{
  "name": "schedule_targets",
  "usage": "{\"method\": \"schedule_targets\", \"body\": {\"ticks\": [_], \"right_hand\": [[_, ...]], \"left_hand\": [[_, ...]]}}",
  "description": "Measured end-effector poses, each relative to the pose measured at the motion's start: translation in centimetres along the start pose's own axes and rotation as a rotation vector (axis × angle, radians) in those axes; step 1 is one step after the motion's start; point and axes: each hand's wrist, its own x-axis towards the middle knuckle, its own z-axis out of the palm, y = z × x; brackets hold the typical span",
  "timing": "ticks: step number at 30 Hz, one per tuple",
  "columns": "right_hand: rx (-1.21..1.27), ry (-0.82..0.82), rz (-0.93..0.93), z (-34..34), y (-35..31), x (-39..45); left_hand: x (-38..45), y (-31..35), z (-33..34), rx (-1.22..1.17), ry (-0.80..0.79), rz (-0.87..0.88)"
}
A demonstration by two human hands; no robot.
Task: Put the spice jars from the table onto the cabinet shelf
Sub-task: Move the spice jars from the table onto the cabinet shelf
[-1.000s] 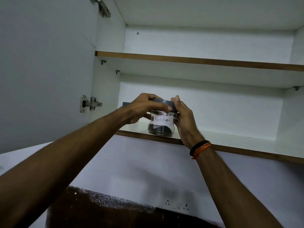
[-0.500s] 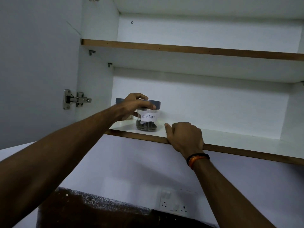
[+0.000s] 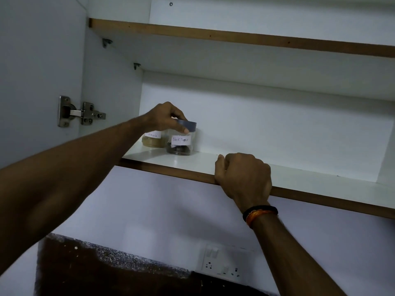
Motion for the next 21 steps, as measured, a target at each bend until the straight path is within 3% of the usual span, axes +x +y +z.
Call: {"method": "schedule_targets", "body": {"ticks": [5, 21], "right_hand": [[-0.014, 0.037, 0.000, 0.2, 0.0, -0.1], [0.020, 0.112, -0.033, 0.6, 0.1, -0.2]], "left_hand": [[2.0, -0.8, -0.3, 0.225, -0.058, 0.023], [4.0, -2.2, 1.2, 0.351, -0.033, 0.017]]}}
